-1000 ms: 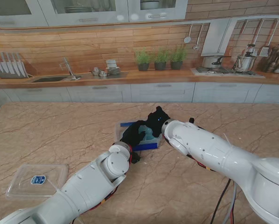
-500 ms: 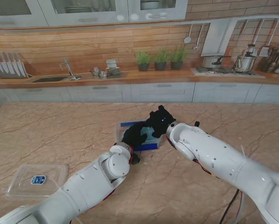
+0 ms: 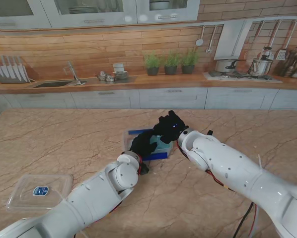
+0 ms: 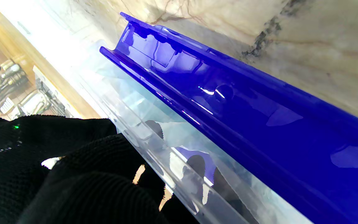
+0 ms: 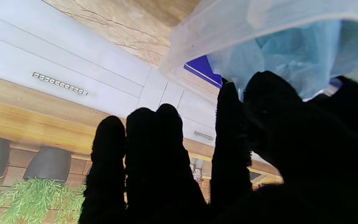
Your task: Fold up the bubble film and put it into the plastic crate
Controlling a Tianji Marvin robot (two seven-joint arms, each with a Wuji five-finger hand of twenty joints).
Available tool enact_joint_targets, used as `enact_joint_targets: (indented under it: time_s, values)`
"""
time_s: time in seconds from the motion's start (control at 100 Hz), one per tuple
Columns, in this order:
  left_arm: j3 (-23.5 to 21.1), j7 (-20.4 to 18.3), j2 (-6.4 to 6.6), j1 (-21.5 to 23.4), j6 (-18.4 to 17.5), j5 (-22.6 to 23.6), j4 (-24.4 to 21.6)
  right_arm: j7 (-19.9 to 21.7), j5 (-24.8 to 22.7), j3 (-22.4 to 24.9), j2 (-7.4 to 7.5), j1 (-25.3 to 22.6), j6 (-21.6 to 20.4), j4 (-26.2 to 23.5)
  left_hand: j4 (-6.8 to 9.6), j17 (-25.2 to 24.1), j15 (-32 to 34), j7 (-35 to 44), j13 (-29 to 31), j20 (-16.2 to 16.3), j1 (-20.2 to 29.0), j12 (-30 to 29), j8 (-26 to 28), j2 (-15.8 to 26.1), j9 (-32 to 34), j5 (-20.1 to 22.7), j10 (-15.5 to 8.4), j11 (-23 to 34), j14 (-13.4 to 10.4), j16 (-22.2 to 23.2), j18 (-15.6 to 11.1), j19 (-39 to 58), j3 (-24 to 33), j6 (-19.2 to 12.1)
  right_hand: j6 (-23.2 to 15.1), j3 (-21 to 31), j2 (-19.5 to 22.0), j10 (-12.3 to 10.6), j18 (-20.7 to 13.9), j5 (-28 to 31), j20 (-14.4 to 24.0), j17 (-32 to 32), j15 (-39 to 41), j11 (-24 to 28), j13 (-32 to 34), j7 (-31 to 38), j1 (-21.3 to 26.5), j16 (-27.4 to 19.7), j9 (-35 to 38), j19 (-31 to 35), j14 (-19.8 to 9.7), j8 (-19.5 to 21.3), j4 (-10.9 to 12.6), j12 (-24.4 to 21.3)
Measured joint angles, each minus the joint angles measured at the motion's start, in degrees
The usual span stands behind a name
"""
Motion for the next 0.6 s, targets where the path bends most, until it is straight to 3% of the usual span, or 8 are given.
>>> enact_joint_targets:
  time_s: [0.16,0.27,0.44,0.6]
  values:
    - [0.04,-0.09,0.00,-0.07,0.10,0.00,0.04,-0.25,-0.84,5.56,0.00,-2.93,1.09,-2.21,0.00,0.00,0.00,0.00,0.00,0.00,0.00,0.00,0.00,0.02,0.00,0.00,0.00,0.00,0.00,0.00,0.00,0.00,-0.78,0.00,0.45,0.05,2.30,0.00,0.09,0.00,0.01,0.03,0.00,0.00,0.01,0.00,0.56,-0.14,0.01,0.01,-0.01,-0.88,0.00,-0.14]
    - [0.03,-0.12,0.00,-0.07,0.29,0.02,0.00,-1.57,-0.82,6.04,0.13,-3.91,1.97,-3.31,0.00,0.00,0.00,0.00,0.00,0.00,0.00,0.00,0.00,0.04,0.00,0.00,0.00,0.00,0.00,0.00,0.00,0.00,-0.82,0.00,0.65,0.07,3.31,0.00,0.09,0.00,0.01,0.03,0.00,0.00,0.01,-0.04,0.56,-0.16,0.01,0.01,-0.01,-1.31,0.00,-0.19]
    - [0.02,-0.19,0.01,-0.06,0.34,0.05,-0.04,-1.58,0.17,3.76,-0.01,-3.10,1.93,-2.53,0.00,0.00,0.00,0.00,0.00,0.00,0.00,0.00,0.00,0.04,0.00,0.00,0.00,0.00,0.00,0.00,0.00,0.00,-1.29,0.00,0.66,0.07,3.31,-0.01,0.09,0.00,0.01,0.03,0.00,0.00,0.08,-0.05,0.56,-0.18,0.44,0.01,-0.01,-1.52,0.00,-0.71]
    - [-0.02,-0.20,0.01,-0.05,0.34,0.00,-0.05,-1.51,3.23,-0.27,-1.36,-1.04,1.80,1.48,0.00,0.00,0.00,0.01,0.00,0.00,0.00,0.00,0.00,0.05,0.00,0.00,0.00,0.00,0.00,0.00,0.00,0.00,-1.38,0.00,0.66,0.07,3.83,-0.01,0.09,0.06,0.01,0.03,0.00,0.00,0.15,-0.05,0.56,-0.20,0.46,0.01,0.00,-2.17,0.00,-0.73]
